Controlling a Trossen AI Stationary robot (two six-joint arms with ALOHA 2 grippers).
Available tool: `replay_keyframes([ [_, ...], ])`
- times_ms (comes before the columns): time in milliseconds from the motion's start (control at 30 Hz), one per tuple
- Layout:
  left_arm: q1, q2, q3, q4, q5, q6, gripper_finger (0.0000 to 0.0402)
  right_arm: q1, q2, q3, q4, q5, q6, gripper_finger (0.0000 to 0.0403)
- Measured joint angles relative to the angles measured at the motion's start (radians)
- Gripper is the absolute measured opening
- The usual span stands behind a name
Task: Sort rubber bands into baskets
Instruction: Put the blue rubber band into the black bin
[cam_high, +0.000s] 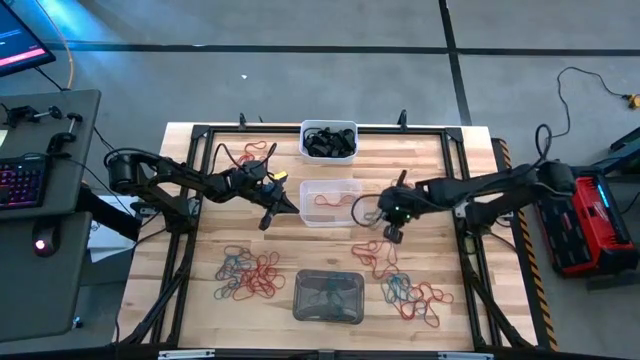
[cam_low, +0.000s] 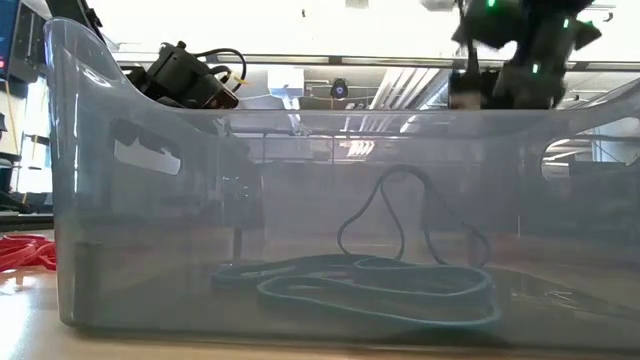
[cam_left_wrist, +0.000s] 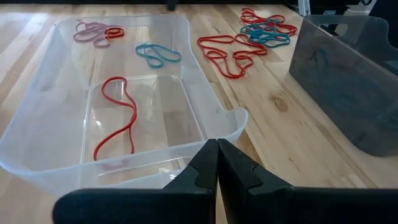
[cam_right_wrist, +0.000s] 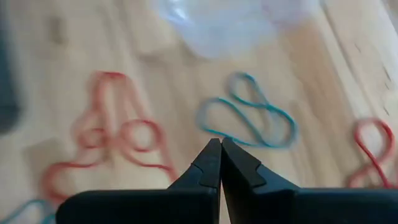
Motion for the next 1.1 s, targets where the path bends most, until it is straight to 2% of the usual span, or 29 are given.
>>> replay_keyframes([
  [200, 0.0, 0.0, 0.0, 0.002, -0.005, -0.001, 0.0, -0.121, 0.036, -0.06, 0.023, 0.021, 0.004, 0.0014],
  [500, 0.0, 0.0, 0.0, 0.002, -0.007, -0.009, 0.0, -0.171, 0.152, -0.06, 0.135, 0.019, -0.057, 0.0144],
  [633, 0.0, 0.0, 0.0, 0.002, -0.007, -0.011, 0.0, -0.176, 0.201, -0.06, 0.155, 0.038, -0.075, 0.0168],
  [733, 0.0, 0.0, 0.0, 0.002, -0.007, -0.016, 0.0, -0.177, 0.226, -0.06, 0.161, 0.067, -0.084, 0.0157],
  [800, 0.0, 0.0, 0.0, 0.002, -0.007, -0.016, 0.0, -0.177, 0.237, -0.057, 0.165, 0.062, -0.108, 0.0134],
  [967, 0.0, 0.0, 0.0, 0.002, -0.007, -0.016, 0.0, -0.177, 0.246, -0.051, 0.167, 0.01, -0.15, 0.0025],
  [1000, 0.0, 0.0, 0.0, 0.002, -0.007, -0.016, 0.0, -0.176, 0.247, -0.044, 0.159, 0.002, -0.161, 0.0013],
  [1100, 0.0, 0.0, 0.0, 0.002, -0.007, -0.024, 0.0, -0.167, 0.252, -0.005, 0.112, -0.032, -0.17, 0.0012],
])
